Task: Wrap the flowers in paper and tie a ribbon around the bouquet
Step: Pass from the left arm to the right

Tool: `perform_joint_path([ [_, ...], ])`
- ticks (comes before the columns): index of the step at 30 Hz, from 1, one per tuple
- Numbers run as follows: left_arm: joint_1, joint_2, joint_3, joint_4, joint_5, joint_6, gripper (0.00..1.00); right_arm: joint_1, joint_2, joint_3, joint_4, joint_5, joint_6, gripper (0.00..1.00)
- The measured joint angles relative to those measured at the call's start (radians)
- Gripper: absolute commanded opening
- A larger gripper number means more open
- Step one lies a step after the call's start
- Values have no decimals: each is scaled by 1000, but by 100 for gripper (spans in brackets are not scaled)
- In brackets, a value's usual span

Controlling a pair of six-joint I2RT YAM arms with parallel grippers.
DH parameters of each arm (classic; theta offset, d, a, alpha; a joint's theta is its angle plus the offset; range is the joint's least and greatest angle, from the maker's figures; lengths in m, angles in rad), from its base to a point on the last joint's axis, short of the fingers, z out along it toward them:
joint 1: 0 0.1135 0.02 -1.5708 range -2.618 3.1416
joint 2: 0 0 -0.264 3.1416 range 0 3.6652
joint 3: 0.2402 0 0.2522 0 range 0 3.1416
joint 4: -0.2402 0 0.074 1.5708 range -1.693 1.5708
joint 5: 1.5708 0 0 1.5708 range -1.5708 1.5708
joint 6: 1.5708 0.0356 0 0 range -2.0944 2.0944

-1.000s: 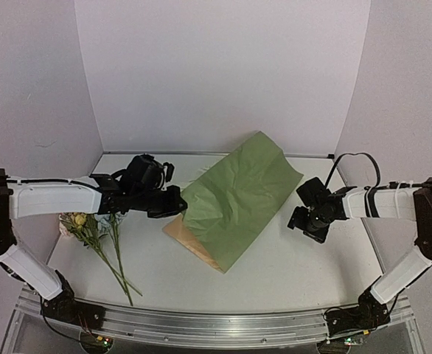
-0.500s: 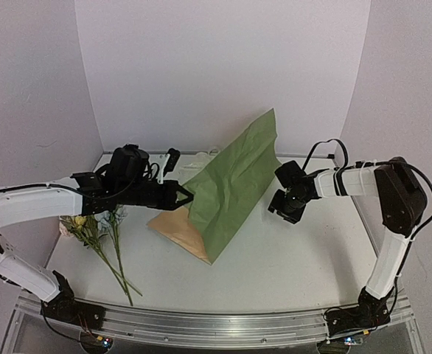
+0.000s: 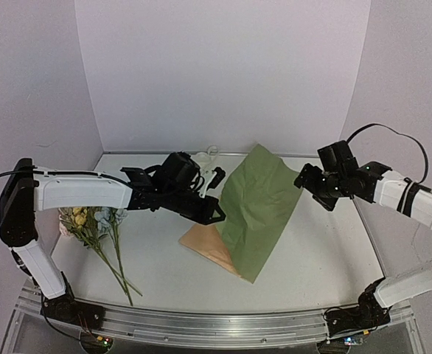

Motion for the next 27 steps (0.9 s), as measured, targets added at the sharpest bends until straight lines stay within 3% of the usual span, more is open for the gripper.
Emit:
perform_joint_path([
  [8,-22,29,58,-12,17,41,0,110,152,156,-39,-71,25,93],
  [17,-24,40,66,-28,15,94,0,135,229,237,-24,-181,86,93],
  [27,-40,41,65,-29,-9,129,0,168,274,263,-1,-241,134,81],
])
